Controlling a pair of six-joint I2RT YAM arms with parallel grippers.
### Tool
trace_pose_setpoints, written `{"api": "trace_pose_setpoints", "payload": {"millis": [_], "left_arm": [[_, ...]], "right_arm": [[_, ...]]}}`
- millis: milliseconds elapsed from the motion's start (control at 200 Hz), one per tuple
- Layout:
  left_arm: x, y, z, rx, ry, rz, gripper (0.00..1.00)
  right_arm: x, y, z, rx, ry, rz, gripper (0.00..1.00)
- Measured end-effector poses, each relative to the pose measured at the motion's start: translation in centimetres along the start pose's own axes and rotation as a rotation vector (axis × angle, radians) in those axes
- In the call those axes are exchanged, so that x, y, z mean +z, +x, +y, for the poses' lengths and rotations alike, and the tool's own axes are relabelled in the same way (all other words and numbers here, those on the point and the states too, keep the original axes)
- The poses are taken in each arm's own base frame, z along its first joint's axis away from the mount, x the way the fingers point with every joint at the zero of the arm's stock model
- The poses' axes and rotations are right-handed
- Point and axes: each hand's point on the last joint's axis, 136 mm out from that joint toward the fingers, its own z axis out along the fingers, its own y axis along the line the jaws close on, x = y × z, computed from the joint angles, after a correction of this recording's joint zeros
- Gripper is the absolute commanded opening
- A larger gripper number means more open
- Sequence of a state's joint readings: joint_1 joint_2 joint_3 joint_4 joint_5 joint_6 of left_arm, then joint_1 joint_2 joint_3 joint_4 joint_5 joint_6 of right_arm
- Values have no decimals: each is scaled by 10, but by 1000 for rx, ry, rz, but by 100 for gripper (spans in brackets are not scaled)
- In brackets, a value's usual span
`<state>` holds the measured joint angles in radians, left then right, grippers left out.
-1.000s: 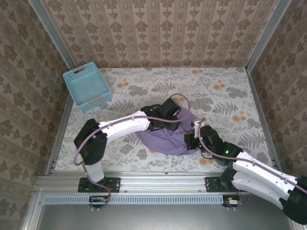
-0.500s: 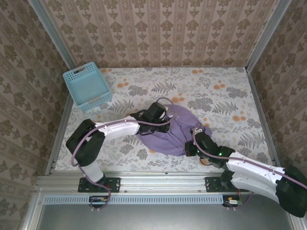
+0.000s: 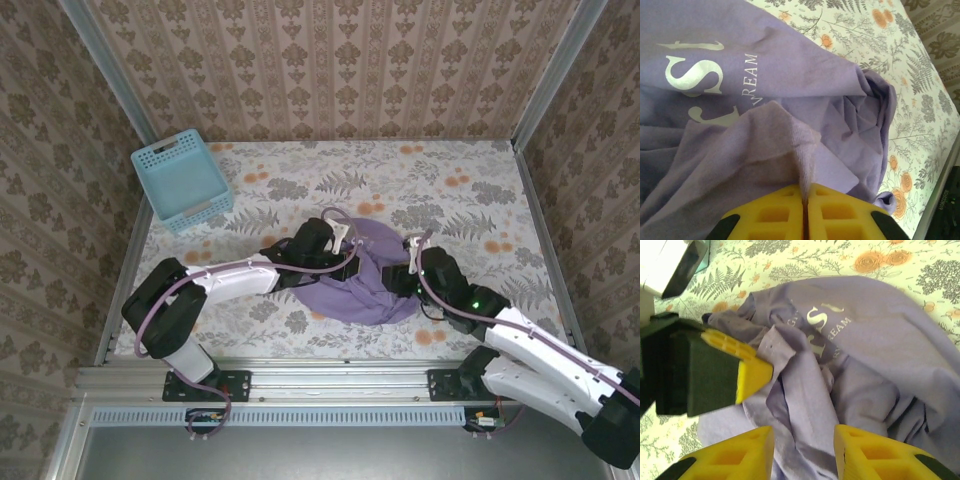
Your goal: Fold the inside-out t-shirt
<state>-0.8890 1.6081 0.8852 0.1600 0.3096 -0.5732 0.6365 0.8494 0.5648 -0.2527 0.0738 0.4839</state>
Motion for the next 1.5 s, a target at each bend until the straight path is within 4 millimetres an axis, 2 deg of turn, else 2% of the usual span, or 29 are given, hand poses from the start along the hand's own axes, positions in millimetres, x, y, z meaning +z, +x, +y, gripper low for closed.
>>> {"api": "trace_pose_setpoints", "payload": {"millis": [70, 140, 235, 370, 470, 575, 730, 900, 1050, 1150, 1235, 1355, 1425, 1500], "left_arm": [[0, -4, -5, 4, 27, -19, 11], [-1, -12, -10, 1, 56, -46, 11], [-4, -27, -12, -11, 83, -99, 11], [-7, -47, -2, -46, 88, -155, 11], [-4, -55, 8, -74, 88, -175, 11], [2, -54, 15, -100, 90, -171, 14], [13, -50, 21, -129, 87, -148, 26], [15, -53, 27, -151, 43, -135, 38], [13, -45, 45, -174, -60, -109, 50], [1, -41, 50, -165, -119, -110, 60], [-22, -43, 51, -140, -164, -135, 66], [-57, -48, 63, -134, -248, -184, 74], [-74, -48, 83, -150, -311, -195, 74], [-83, -39, 111, -190, -389, -167, 74]], "right_arm": [[9, -1, -5, 9, 10, 25, 33], [18, 7, -11, 18, 22, 68, 32], [22, 13, -9, 20, 10, 99, 32], [20, 18, -9, 22, -9, 95, 35], [19, 36, -18, 32, 2, 113, 41], [21, 55, -27, 50, 24, 152, 43], [22, 53, -38, 118, 59, 138, 44], [31, 46, -53, 259, 84, 111, 43], [43, 50, -50, 340, 50, 140, 42], [48, 52, -43, 352, 15, 160, 44], [49, 56, -39, 347, 0, 177, 41], [48, 58, -36, 338, -6, 190, 24], [48, 60, -37, 338, -2, 196, 14], [46, 61, -37, 331, 4, 206, 3]]}}
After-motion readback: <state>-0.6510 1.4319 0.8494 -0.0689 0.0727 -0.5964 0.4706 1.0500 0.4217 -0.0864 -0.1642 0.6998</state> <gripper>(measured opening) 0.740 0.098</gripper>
